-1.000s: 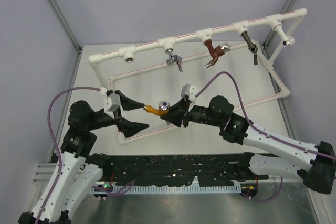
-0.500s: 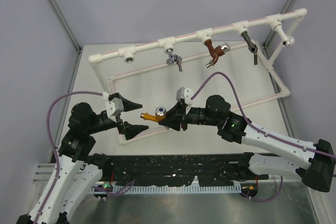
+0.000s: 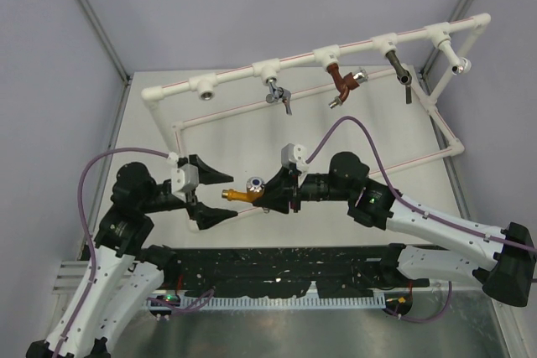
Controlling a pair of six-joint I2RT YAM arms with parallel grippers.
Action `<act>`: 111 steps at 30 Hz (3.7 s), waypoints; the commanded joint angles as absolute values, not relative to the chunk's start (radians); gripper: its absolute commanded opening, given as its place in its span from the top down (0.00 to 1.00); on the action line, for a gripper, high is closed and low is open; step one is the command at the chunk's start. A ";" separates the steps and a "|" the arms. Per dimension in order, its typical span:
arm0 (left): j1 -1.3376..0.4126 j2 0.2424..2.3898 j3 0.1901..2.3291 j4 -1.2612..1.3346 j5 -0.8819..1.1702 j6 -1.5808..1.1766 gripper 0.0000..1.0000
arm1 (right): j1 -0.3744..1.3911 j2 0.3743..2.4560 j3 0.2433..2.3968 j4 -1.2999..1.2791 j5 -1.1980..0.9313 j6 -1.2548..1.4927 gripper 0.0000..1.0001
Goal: Install the water faucets
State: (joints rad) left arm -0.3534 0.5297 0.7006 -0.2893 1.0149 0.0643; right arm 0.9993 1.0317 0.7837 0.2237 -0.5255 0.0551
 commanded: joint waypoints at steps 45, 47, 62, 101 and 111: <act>-0.376 0.518 0.545 0.308 1.052 -0.436 1.00 | 1.006 1.132 0.830 0.537 -0.618 0.227 0.47; -0.379 0.523 0.546 0.302 1.055 -0.433 1.00 | 1.006 1.131 0.834 0.529 -0.620 0.229 0.43; -0.380 0.506 0.548 0.265 1.062 -0.402 1.00 | 1.006 1.103 0.844 0.514 -0.598 0.241 0.42; -0.368 0.504 0.743 -0.310 -0.495 -0.049 0.05 | 1.005 0.887 0.750 0.169 -0.003 -0.152 0.95; -0.221 0.777 0.646 0.257 -0.442 -0.075 0.11 | 1.005 0.784 0.669 0.224 0.047 -0.175 0.95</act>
State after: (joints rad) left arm -0.2298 0.7174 0.6739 -0.0715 -0.4267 -0.0917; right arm 1.0019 0.8284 0.6807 0.1471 0.0093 -0.1490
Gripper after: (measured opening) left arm 0.907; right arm 0.358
